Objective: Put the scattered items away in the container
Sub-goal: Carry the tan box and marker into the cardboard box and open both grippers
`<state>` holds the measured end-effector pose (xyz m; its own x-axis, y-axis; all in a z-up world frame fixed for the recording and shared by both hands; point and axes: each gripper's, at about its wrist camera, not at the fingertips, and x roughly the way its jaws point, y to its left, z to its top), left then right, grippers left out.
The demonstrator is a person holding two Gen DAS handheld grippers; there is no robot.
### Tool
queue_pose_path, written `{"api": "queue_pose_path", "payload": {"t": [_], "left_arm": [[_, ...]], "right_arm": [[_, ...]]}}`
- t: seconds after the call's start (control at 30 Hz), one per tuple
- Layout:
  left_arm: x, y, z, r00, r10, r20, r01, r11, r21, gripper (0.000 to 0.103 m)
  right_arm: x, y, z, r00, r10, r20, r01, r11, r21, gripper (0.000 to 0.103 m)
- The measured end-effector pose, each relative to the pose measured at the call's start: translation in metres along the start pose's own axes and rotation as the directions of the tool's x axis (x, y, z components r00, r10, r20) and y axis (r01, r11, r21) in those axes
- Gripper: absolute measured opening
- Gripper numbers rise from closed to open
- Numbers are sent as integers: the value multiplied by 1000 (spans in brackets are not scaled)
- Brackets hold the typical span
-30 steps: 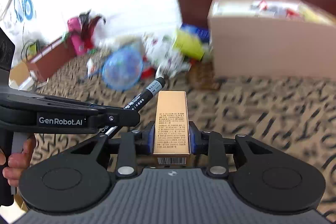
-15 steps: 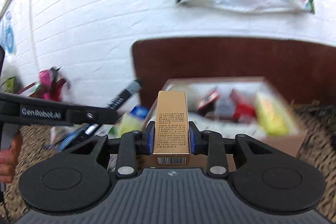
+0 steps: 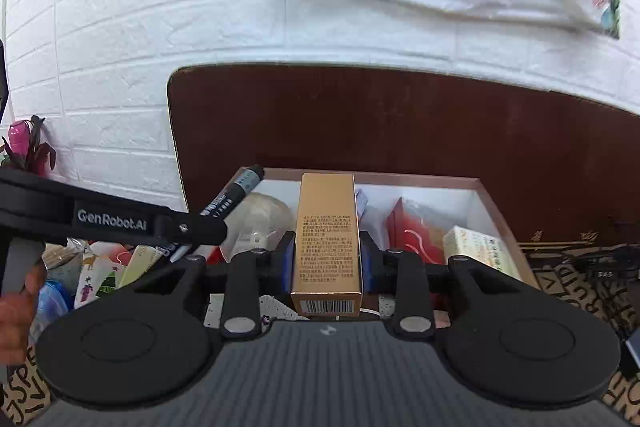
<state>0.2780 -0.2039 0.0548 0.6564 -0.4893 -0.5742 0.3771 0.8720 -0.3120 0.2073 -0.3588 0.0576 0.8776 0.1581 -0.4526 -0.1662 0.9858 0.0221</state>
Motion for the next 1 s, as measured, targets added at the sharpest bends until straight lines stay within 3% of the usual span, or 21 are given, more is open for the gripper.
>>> {"api": "queue_pose_path", "payload": {"t": [0.1,0.13,0.17,0.2,0.23,0.27,0.33,0.4,0.53,0.7,1.0], "left_arm": [[13,4,2,1000,8,-4,-8,1000,0,12],[15,4,3,1000,13,3,-13,1000,5,33],[16,3,2,1000,20,17,-20,1000,12,41],[15,3,2,999,26,28,-27,999,22,71],[13,3,0,999,33,40,-35,999,31,95],[10,3,-2,997,41,64,-44,998,40,100],[2,3,-7,995,43,92,-49,997,65,100],[-1,3,-11,998,14,68,-19,997,73,100],[-5,-1,-23,1000,-15,26,13,996,89,103],[-12,-13,-34,1000,16,24,-20,989,150,103],[-38,-16,-42,1000,20,17,-21,997,78,103]], "right_arm": [[18,-2,-2,1000,10,-21,-10,1000,5,35],[23,-2,-2,1000,14,-28,-14,1000,5,35],[29,-3,-2,999,21,-38,-21,1000,0,36],[35,-2,-2,998,31,-56,-32,999,-13,36],[40,-2,-4,996,37,-75,-39,999,-28,47],[41,-1,-6,996,28,-82,-32,999,-42,67],[35,2,-13,999,-1,-54,-3,997,-77,72],[27,4,-21,999,-17,-39,13,995,-100,74],[12,7,-32,1000,-21,-10,20,995,-95,98],[3,18,-37,1000,-14,-28,10,993,-119,99],[-17,26,-32,999,17,-30,-20,996,-85,103]]}}
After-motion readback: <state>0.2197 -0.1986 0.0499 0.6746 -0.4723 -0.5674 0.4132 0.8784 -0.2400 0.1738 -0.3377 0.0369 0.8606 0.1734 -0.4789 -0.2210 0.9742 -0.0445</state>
